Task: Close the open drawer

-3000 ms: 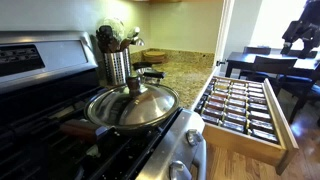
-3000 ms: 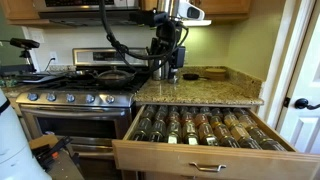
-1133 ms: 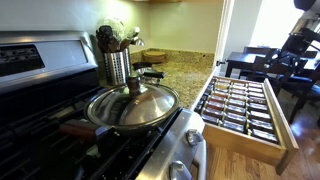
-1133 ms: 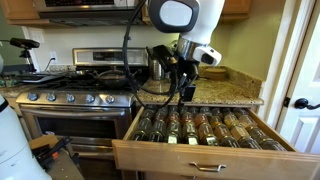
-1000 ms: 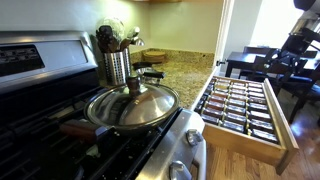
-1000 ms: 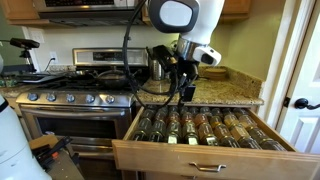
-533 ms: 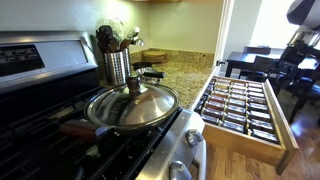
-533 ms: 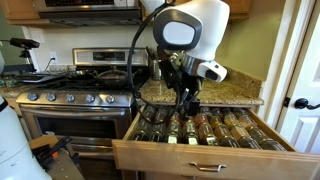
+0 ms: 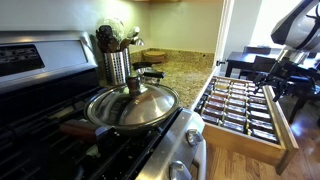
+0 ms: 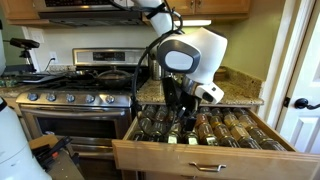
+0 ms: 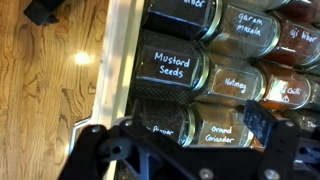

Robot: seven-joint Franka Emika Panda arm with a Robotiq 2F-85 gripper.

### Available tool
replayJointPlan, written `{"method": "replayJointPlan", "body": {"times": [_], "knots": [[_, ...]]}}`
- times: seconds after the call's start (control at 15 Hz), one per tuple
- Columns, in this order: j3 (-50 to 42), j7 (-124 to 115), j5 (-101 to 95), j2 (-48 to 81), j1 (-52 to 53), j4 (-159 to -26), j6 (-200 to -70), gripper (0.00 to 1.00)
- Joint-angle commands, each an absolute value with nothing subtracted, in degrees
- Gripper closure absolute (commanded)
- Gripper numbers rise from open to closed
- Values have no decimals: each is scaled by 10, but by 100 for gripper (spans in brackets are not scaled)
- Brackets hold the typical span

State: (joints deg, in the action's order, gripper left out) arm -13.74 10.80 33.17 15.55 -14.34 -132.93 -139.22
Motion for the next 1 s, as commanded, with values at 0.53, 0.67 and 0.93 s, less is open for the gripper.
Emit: {"method": "replayJointPlan", "body": {"times": [0.53,0.67,0.93], "knots": [[-112,26,272,197,-157,-1347,-1503,0],[-109,37,270,175,-160,-1361,-1494,0],[-113,51,256,133,-161,-1388,-1494,0]]}}
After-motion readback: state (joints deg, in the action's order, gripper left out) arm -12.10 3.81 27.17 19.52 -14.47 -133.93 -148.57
